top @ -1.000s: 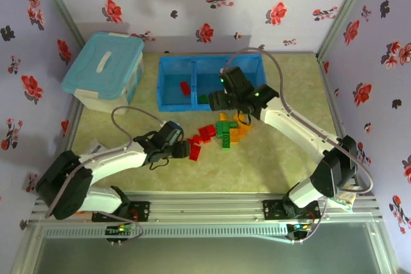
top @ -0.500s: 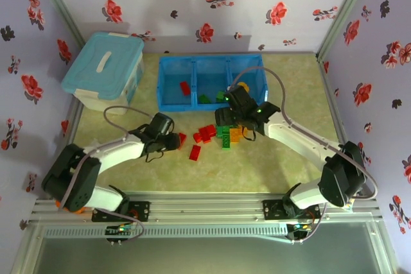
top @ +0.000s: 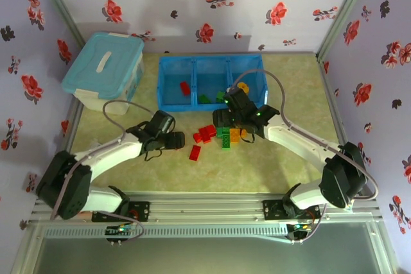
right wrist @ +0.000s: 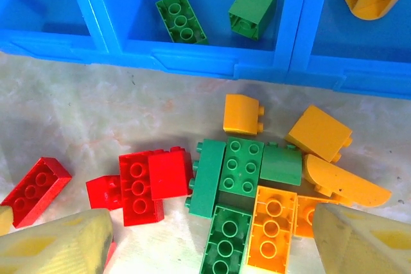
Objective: Sort the legos into containers by color
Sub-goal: Pick up the lego from the center of the table, then place the lego in the container.
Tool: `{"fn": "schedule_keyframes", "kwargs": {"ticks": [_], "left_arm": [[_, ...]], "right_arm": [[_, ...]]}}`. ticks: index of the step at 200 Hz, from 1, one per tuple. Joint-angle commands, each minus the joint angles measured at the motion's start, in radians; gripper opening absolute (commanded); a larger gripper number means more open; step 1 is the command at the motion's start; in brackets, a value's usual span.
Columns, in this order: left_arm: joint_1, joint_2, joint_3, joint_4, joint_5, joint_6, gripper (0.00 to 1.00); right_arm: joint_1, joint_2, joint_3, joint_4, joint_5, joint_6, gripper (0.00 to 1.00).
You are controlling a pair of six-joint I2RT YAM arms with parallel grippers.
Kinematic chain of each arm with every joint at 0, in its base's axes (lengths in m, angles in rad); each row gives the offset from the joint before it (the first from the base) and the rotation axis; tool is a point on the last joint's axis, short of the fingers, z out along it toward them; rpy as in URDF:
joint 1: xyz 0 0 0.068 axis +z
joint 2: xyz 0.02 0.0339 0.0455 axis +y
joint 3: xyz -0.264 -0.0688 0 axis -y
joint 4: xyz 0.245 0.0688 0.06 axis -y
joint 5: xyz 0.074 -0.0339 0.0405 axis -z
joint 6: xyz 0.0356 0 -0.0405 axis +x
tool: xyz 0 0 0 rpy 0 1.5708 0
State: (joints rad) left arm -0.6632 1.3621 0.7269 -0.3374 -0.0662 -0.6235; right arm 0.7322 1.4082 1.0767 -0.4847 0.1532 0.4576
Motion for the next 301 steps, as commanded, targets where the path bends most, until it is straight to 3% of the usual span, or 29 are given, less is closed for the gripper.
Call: {"fn": "schedule_keyframes", "kwargs": {"ticks": [1,25,53,76,96,108,131,160,210,253,264,279,301], "left_arm": [[-0.006,0.072,0.063,-0.019,0.029,0.069,0.74],[-0.006,0.168,0.120,-0.050,0.034,0.088,0.64],[-0.014,0.240,0.147,-0.064,0.039,0.091,0.62],[-0.020,0.270,0.155,-0.081,0.020,0.093,0.54],[-0.027,0.270,0.167,-0.105,-0.017,0.092,0.31],[-0.026,0.256,0.176,-0.113,-0.031,0.091,0.24],[-0.010,0.210,0.237,-0.154,-0.081,0.114,0.23],[0.071,0.210,0.399,-0.163,-0.087,0.162,0.22],[0.190,0.532,0.832,-0.249,-0.086,0.239,0.22],[0.207,0.744,1.066,-0.349,-0.079,0.255,0.28],[0.209,0.741,1.069,-0.339,-0.076,0.251,0.38],[0.207,0.719,1.065,-0.341,-0.056,0.245,0.71],[0.182,0.633,1.023,-0.356,-0.055,0.241,0.79]], "right_arm": [[0.006,-0.047,-0.034,0.002,0.006,0.027,0.81],[0.006,-0.081,-0.067,-0.003,0.021,0.034,0.81],[0.003,-0.119,-0.103,-0.007,0.044,0.039,0.81],[-0.004,-0.137,-0.124,-0.006,0.047,0.042,0.81],[-0.011,-0.146,-0.133,-0.004,0.047,0.045,0.81],[-0.012,-0.153,-0.136,0.001,0.048,0.046,0.80],[-0.013,-0.160,-0.138,0.010,0.045,0.050,0.80],[-0.013,-0.139,-0.147,0.021,0.018,0.059,0.79],[0.038,-0.168,-0.198,0.012,0.017,0.113,0.79],[0.065,-0.278,-0.255,-0.024,0.038,0.141,0.79],[0.065,-0.312,-0.270,-0.027,0.033,0.136,0.79],[0.065,-0.356,-0.282,-0.031,0.036,0.136,0.79],[0.065,-0.389,-0.276,-0.044,0.046,0.127,0.79]]}}
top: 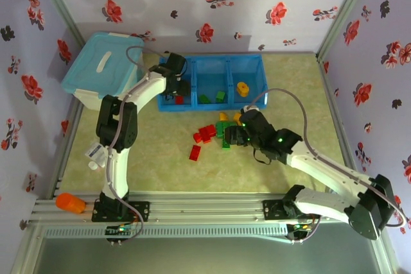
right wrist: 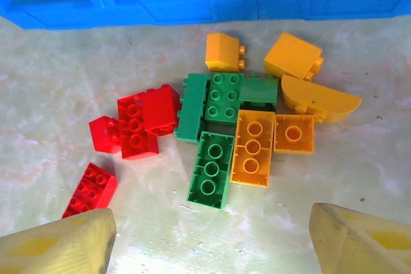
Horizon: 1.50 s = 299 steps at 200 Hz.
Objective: Sort the legos into containers by color
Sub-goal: Place the lego in the container, then pick up the lego from the middle-left of the table, then place the lego in the container.
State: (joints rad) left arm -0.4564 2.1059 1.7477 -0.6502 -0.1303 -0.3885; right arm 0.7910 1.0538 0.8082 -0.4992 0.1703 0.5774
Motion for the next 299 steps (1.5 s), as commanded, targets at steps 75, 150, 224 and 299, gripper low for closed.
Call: {"fn": "schedule_keyframes", "kwargs": {"ticks": [75,150,224,299], "left_arm": [[-0.325,-0.507,-0.558,0.043,0.004,-0.144,0.74],[-0.481,-0.425,-0.700,0.111,0.024,-0.233,0.70],[-0.477,-0.337,-0.640,0.065,0.013,-0.211,0.25],[-0.045,-0.428,-0.311,0.013,0.008,0.002,0.18]], "right_arm": [[0.006,0.024,0.041,-0.043,0.052,-0.033,0.84],[0.004,0.105,0.093,-0.027,0.051,-0.038,0.84],[0.002,0.018,0.053,-0.054,0.108,-0.025,0.84],[-0.001,0.001,0.027,-0.028,0.088,-0.004,0.82]]}}
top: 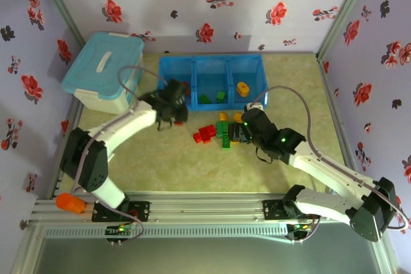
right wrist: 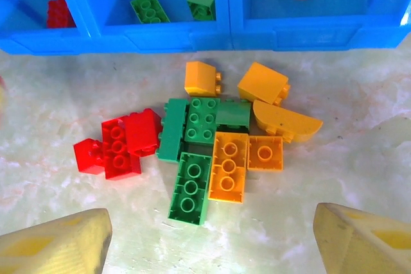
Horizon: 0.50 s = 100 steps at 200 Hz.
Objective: Sort the legos into containers by color
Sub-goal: Place the lego in the container.
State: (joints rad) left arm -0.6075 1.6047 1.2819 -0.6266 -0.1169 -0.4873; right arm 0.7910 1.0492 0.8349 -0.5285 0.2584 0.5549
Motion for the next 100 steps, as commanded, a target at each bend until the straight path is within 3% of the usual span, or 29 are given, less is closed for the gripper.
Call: {"fn": "schedule_keyframes", "kwargs": {"ticks": [1,47,75,100], "left_arm": [[0.108,0.083,0.164,-0.011,-0.002,0.102,0.18],[0.194,0.463,0.578,-0.134,0.013,0.154,0.17],[0.195,0.528,0.656,-0.154,0.010,0.151,0.19],[0.196,0.522,0.667,-0.155,0.011,0.147,0.37]], "right_arm": [[-0.001,0.005,0.002,-0.001,-0.001,0.019,0.82],[0.000,-0.077,-0.016,-0.064,0.014,0.025,0.83],[-0.003,-0.140,-0.037,-0.135,0.058,0.010,0.84],[-0.016,-0.140,-0.045,-0.156,0.056,-0.001,0.85]]}}
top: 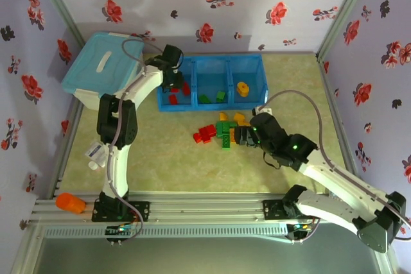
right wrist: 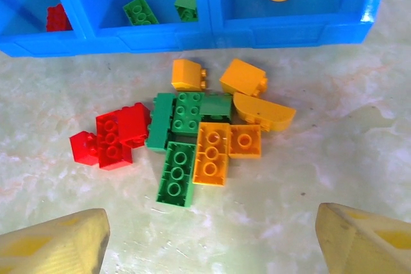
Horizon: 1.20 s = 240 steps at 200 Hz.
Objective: Sort the legos into containers by color
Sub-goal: Place the lego in the container, then pick up the lego from the center of the table.
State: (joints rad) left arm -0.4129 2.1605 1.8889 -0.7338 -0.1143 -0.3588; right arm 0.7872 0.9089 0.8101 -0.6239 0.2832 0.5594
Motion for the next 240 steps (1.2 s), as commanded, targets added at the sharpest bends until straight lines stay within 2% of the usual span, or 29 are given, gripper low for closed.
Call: {"fn": "schedule_keyframes", "kwargs": {"ticks": [1,11,15,48,78,112,158,181,240], "left_arm": [[0.002,-0.035,0.062,-0.050,0.010,0.018,0.39],[-0.001,-0.050,0.066,-0.066,0.026,0.013,0.64],[-0.005,-0.065,0.059,-0.067,0.029,0.011,0.70],[-0.045,-0.259,-0.066,-0.024,0.029,0.017,0.79],[-0.080,-0.497,-0.263,0.035,0.025,0.000,0.79],[-0.114,-0.803,-0.654,0.195,0.022,-0.085,0.82],[-0.138,-1.063,-0.988,0.195,0.019,-0.205,0.80],[-0.138,-1.152,-1.100,0.181,0.005,-0.236,0.79],[-0.138,-1.246,-1.202,0.168,-0.024,-0.264,0.77]], "right_arm": [[-0.013,0.002,-0.019,-0.060,0.030,-0.005,0.85],[-0.016,0.020,-0.018,-0.058,0.019,-0.006,0.85],[-0.016,0.027,-0.017,-0.054,0.015,-0.006,0.85],[-0.019,0.148,0.000,-0.013,-0.040,0.008,0.87],[-0.017,0.297,0.036,0.030,-0.094,0.019,0.87],[-0.008,0.473,0.069,0.122,-0.156,0.050,0.85],[0.004,0.674,0.146,0.142,-0.150,0.086,0.78],[0.012,0.748,0.172,0.144,-0.139,0.119,0.68],[0.035,0.875,0.217,0.151,-0.123,0.165,0.56]]}}
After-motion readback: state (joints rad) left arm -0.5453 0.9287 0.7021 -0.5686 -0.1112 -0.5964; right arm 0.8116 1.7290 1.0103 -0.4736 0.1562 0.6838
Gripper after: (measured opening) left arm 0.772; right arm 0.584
